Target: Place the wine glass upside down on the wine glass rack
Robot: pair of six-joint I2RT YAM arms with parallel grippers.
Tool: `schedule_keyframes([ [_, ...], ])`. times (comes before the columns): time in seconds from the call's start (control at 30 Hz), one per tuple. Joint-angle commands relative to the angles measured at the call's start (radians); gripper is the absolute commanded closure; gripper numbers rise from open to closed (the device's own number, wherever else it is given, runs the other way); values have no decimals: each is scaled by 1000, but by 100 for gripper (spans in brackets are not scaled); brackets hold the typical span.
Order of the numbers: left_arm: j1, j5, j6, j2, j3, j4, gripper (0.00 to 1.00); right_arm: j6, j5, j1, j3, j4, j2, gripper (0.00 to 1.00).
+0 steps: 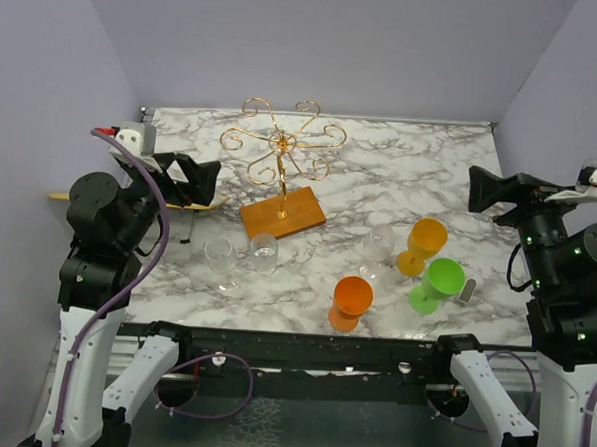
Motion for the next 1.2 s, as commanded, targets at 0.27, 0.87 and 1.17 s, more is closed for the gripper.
schedule_keyframes([
  [0.27, -13, 189, -93, -48, -287, 278, 1, -8, -459, -4, -157, -7, 135, 0],
  [0.87, -14, 64, -219, 8, -387, 387, 1, 15, -94, 449, -39, -220, 498, 21],
  [1.17, -12, -44, -224, -13, -372, 330, 1, 75, 19, 725, -86, -80, 570, 34],
])
